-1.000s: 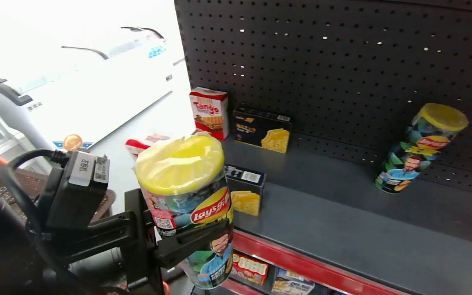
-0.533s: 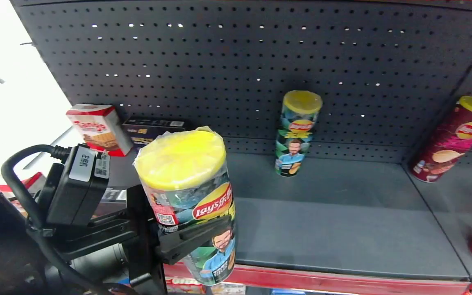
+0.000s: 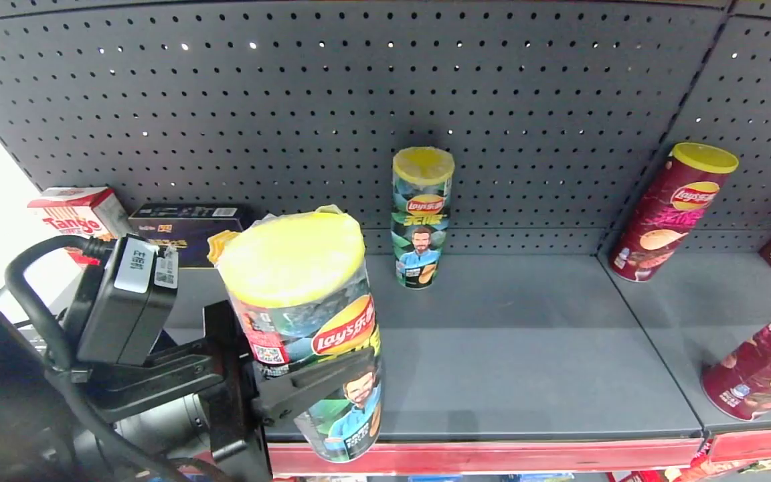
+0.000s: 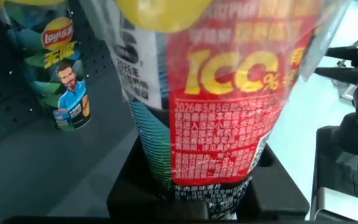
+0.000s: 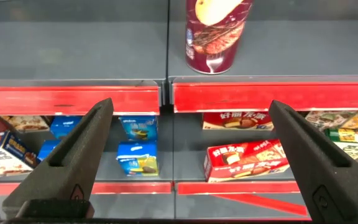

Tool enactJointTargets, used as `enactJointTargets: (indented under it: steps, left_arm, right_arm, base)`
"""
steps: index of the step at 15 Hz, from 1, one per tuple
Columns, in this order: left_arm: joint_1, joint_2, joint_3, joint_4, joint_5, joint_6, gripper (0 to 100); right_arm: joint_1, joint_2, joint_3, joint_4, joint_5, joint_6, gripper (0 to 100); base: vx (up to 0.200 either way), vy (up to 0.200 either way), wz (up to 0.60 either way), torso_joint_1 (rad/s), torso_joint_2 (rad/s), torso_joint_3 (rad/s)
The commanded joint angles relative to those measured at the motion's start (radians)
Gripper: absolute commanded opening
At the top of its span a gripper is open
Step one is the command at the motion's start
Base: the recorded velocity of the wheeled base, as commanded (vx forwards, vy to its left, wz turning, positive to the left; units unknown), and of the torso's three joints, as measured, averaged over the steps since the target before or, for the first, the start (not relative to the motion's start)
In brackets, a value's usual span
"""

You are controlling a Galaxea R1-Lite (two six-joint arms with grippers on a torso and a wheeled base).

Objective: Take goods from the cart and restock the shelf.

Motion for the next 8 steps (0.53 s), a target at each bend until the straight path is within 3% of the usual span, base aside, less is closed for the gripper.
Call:
enactJointTargets:
  steps: [1, 6, 8]
  left_arm:
    - [0.007, -0.004, 0.005, -0.001, 0.003, -0.001, 0]
    - [0.048, -0.004, 0.012, -0.002, 0.005, -0.001, 0]
    - [0.1, -0.01, 0.025, -0.004, 0.003, -0.001, 0]
  right_arm:
    - [0.0, 0.001, 0.0, 0.0, 0.0, 0.0, 100]
    - [0.0, 0.001, 0.0, 0.0, 0.0, 0.0, 100]
    - [0.0, 0.001, 0.0, 0.0, 0.0, -0.002, 100]
  base:
    - [0.0, 0.0, 0.0, 0.0, 0.0, 0.0]
    - [0.0, 0.0, 0.0, 0.0, 0.0, 0.0]
    - [0.0, 0.0, 0.0, 0.0, 0.0, 0.0]
